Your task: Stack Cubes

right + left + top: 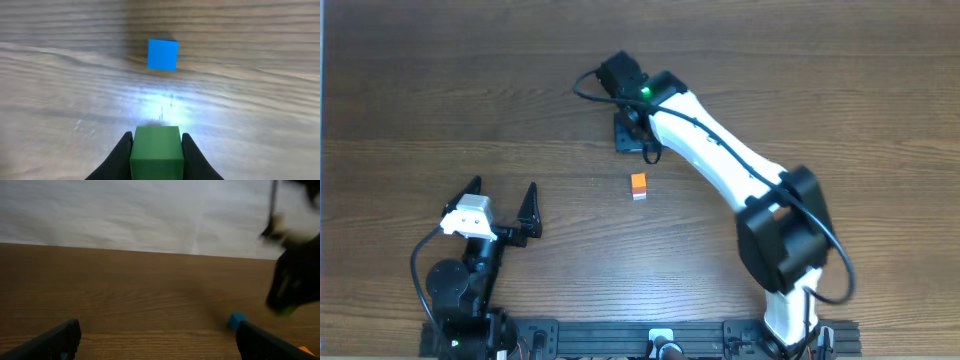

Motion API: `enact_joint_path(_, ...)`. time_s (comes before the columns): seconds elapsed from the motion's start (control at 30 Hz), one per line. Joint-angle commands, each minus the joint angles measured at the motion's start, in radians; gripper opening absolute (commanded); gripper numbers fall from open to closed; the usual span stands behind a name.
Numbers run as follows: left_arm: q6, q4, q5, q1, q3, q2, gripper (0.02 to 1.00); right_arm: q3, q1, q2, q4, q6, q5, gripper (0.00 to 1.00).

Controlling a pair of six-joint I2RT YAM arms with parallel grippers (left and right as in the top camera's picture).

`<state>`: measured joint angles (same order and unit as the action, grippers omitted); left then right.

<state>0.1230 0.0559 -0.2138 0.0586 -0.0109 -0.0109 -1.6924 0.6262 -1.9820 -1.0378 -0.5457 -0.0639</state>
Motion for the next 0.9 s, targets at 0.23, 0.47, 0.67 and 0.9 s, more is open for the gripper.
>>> enact_joint_path(0.23,-0.011,0.001,-0.013,0.005,0.005,0.005,0.998,0.039,0.084,0.088,-0.125,-0.081,-0.011,0.012)
enact_joint_path(0.47,-0.011,0.001,-0.013,0.005,0.005,0.005,0.996,0.1,0.108,0.088,-0.121,-0.124,0.018,0.012)
enact_joint_path(0.67,-0.011,0.001,-0.013,0.005,0.005,0.005,0.998,0.137,0.108,0.088,-0.064,-0.13,0.018,0.012)
enact_joint_path(0.9,-0.011,0.001,-0.013,0.005,0.005,0.005,0.998,0.15,0.107,0.085,-0.039,-0.13,0.018,0.012)
